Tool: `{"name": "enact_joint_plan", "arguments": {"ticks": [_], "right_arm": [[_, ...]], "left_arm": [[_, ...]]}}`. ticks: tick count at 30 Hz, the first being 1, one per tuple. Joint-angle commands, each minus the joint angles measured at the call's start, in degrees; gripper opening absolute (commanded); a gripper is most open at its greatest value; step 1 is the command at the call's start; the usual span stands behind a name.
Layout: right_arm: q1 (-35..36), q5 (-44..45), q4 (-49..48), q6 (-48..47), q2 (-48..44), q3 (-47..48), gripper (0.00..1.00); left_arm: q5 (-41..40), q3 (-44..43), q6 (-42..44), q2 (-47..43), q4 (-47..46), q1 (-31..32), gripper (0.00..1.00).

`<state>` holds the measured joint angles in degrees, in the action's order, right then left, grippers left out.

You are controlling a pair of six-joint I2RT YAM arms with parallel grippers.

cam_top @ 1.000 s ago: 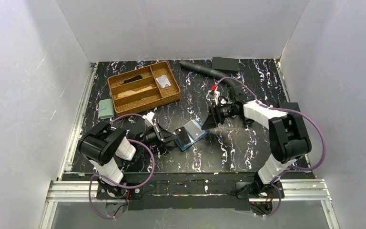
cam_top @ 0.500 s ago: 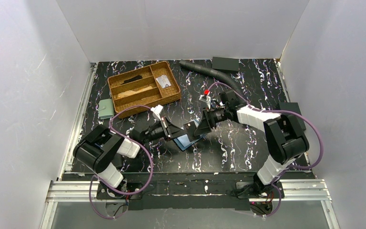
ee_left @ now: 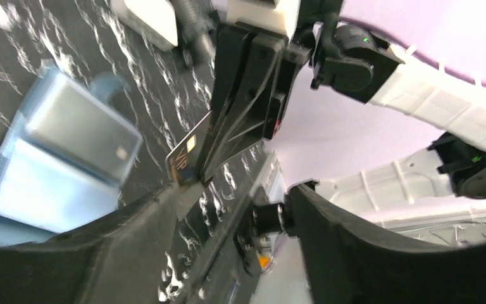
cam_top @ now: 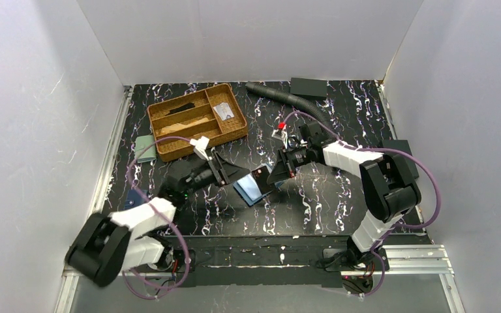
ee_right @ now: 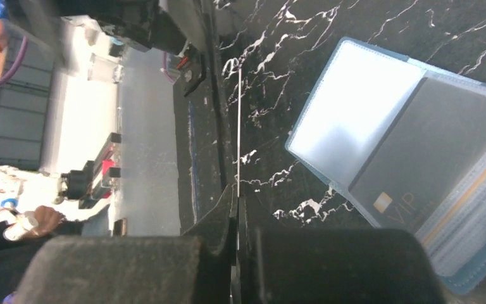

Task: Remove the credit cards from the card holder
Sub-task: Place the credit card in the storage box.

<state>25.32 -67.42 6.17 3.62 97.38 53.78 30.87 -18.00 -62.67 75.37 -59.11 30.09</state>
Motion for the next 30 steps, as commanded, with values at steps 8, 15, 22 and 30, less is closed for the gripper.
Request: {"name": "enact_joint_plan", "arguments": {"ticks": [8, 15, 22, 30], "right_arm": [[0.4, 19.5, 28.2, -35.5, -8.8, 14.8, 0.01], [2.2, 27.3, 54.7, -53.1, 0.7, 41.8, 0.01], [7.6, 31.2, 65.2, -60.3, 9.5, 56.2, 0.01], [8.4, 31.5, 69.5, -62.4, 15.4, 66.5, 0.01]], "left_arm": [[-19.8, -13.8, 32.5, -42.9, 64.4, -4.8, 0.98], [-12.4, -29.0, 43.4, -30.9, 77.0, -5.5, 0.98], [5.6, -38.2, 52.1, -21.1, 67.3, -5.9, 0.98], [14.2, -41.8, 54.9, -9.6, 61.4, -6.5, 0.98]]}}
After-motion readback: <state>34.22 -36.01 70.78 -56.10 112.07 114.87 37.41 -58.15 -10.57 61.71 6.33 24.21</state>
